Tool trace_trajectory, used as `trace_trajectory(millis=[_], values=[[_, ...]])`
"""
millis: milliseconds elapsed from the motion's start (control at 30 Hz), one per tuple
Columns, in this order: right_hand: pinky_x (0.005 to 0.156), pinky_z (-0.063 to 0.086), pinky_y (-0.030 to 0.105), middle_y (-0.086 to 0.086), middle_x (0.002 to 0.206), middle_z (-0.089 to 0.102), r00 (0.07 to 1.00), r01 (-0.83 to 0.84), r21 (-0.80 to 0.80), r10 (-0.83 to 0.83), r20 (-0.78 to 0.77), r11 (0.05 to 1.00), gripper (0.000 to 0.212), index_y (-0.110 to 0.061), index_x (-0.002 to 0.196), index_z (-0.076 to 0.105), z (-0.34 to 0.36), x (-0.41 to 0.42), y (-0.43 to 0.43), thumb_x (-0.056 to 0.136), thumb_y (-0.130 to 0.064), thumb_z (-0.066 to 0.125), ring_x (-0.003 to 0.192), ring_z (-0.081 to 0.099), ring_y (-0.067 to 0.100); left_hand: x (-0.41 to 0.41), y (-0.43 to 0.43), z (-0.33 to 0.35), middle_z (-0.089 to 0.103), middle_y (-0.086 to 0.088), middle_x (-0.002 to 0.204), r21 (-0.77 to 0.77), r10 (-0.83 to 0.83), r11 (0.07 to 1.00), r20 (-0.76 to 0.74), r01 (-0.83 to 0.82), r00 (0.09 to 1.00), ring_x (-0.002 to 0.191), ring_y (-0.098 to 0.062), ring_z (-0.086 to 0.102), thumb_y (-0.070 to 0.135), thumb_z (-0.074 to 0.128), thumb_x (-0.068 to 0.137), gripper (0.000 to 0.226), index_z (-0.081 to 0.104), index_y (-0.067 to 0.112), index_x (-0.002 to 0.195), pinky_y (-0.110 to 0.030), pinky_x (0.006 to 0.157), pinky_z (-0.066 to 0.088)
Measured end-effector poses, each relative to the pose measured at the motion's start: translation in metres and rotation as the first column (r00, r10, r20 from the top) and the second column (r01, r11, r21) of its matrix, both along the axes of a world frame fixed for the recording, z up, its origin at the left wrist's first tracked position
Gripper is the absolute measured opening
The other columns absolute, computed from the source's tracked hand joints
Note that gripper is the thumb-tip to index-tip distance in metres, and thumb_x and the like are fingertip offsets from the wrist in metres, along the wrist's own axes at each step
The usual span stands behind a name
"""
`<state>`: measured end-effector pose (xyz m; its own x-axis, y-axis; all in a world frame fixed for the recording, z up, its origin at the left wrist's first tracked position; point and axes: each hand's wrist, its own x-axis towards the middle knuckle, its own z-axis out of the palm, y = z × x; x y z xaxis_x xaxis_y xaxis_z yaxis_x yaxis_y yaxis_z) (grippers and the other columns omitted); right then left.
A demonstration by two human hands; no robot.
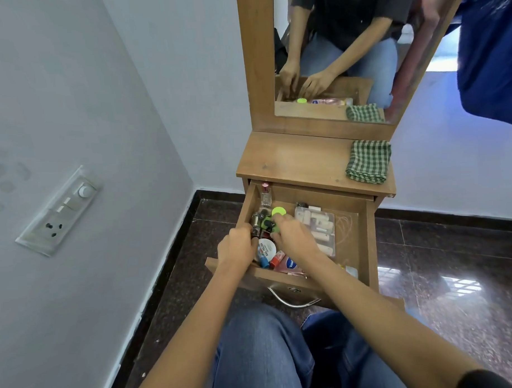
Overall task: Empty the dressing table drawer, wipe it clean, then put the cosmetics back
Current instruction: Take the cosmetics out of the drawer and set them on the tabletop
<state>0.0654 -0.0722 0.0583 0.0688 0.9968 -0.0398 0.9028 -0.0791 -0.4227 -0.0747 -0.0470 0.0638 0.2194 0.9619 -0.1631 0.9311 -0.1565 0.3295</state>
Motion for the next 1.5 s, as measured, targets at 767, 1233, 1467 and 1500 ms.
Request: trace_trajectory(millis=[767,1233,1467,1500], values=[[0.069,0.056,0.030,-0.002,0.090,0.063,0.967,0.047,0.245,0.018,-0.256,0.968,0.016,-0.015,0.100,0.067,0.027,0.030,0.037,0.087,-0.024,0.063,0.075,0.061,0.010,0.005,0.040,0.020,0.065,0.009,0.071,0.178,0.142,0.964,0.273,-0.195,0.951,0.065,-0.008,0.064,0.045,0.058,0.080,0.023,0.063,0.025,0.089,-0.028,0.058,0.055],[0.063,0.032,0.033,-0.002,0.077,0.047,0.964,0.107,0.367,-0.006,-0.265,0.924,0.022,-0.021,0.080,0.035,0.060,0.076,0.144,0.092,-0.020,0.054,0.076,0.050,0.025,0.066,0.153,0.054,0.065,-0.009,0.085,0.168,0.030,0.972,0.607,-0.166,0.794,0.079,-0.022,0.060,0.017,0.066,0.080,0.018,0.062,0.004,0.092,-0.022,0.063,0.037],[0.076,0.045,0.031,-0.001,0.098,0.058,0.935,0.124,0.355,0.011,-0.355,0.927,0.025,-0.019,0.106,0.052,0.027,0.081,0.148,0.085,-0.011,0.063,0.092,0.053,0.019,0.082,0.170,0.032,0.057,-0.010,0.099,0.244,-0.056,0.965,0.553,-0.097,0.831,0.091,-0.023,0.056,0.012,0.065,0.083,0.024,0.059,0.005,0.106,-0.026,0.078,0.041],[0.079,0.045,0.029,-0.001,0.102,0.059,0.931,0.135,0.350,0.002,-0.366,0.927,0.031,-0.017,0.111,0.054,0.022,0.083,0.148,0.083,-0.008,0.065,0.095,0.054,0.018,0.081,0.170,0.028,0.058,-0.009,0.100,0.252,-0.068,0.964,0.554,-0.089,0.830,0.092,-0.022,0.057,0.010,0.066,0.082,0.026,0.059,0.006,0.107,-0.026,0.080,0.044]])
